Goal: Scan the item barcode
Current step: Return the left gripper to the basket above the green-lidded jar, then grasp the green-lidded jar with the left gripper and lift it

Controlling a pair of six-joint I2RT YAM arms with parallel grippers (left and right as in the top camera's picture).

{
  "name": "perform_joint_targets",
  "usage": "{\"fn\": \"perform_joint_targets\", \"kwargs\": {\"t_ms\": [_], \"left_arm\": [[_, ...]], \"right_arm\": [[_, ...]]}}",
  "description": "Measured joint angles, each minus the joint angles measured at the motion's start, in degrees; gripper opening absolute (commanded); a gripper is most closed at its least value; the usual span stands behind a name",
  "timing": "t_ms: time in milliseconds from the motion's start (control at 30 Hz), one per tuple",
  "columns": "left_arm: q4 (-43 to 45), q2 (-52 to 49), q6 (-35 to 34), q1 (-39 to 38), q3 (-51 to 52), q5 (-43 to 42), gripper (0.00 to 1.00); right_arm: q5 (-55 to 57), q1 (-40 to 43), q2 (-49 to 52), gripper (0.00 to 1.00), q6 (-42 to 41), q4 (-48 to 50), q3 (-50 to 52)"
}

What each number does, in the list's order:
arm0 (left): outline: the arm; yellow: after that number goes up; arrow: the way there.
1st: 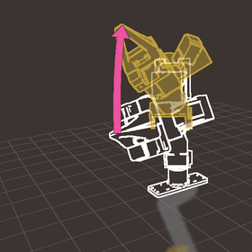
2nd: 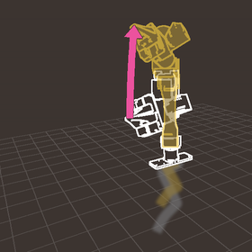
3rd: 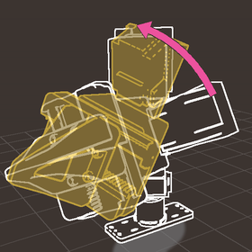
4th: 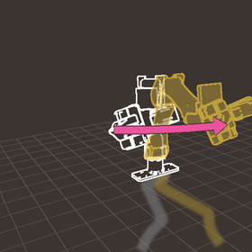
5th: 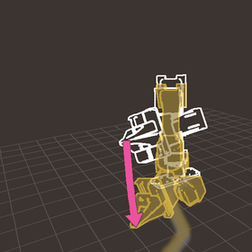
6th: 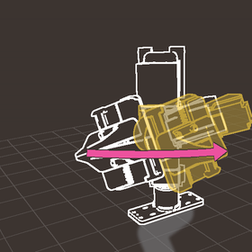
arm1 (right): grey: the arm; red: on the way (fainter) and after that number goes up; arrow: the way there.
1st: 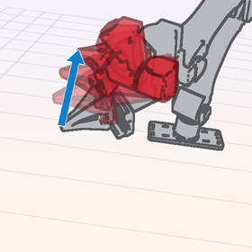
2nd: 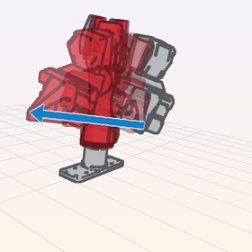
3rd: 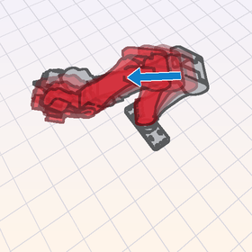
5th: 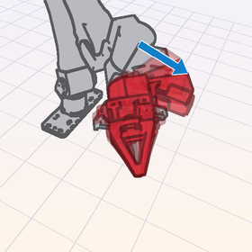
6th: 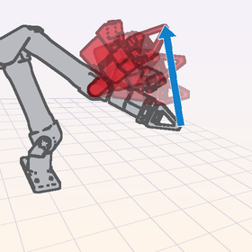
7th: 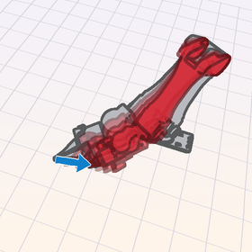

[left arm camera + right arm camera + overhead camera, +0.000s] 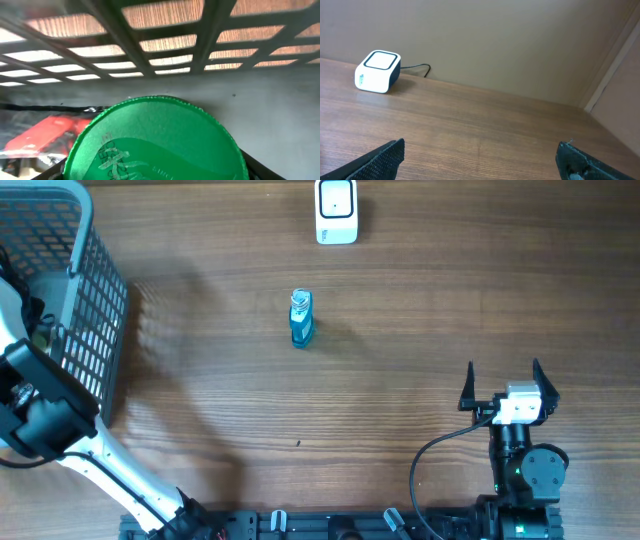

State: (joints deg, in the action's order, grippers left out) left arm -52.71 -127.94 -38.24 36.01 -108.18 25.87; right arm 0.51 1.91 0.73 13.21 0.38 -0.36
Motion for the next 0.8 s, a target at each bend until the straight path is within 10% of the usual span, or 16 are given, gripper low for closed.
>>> {"fn": "perform_joint_targets", "kwargs": {"t_ms": [567, 700, 800], "left_arm": [[-4.81, 37.64, 0.00, -6.45, 0.15, -13.16, 0.74], [-4.98, 42.69, 0.11, -13.77, 0.13, -15.78, 1.00], [-6.10, 41.88, 0.20, -14.32, 0.15, -10.97, 1.00]], "right_arm": [[0.00, 0.00, 0.00, 1.00, 0.00, -0.02, 0.00], [0.00, 0.00, 0.00, 1.00, 0.00, -0.02, 0.00], [0.00, 0.00, 0.00, 1.00, 0.00, -0.02, 0.00]]}}
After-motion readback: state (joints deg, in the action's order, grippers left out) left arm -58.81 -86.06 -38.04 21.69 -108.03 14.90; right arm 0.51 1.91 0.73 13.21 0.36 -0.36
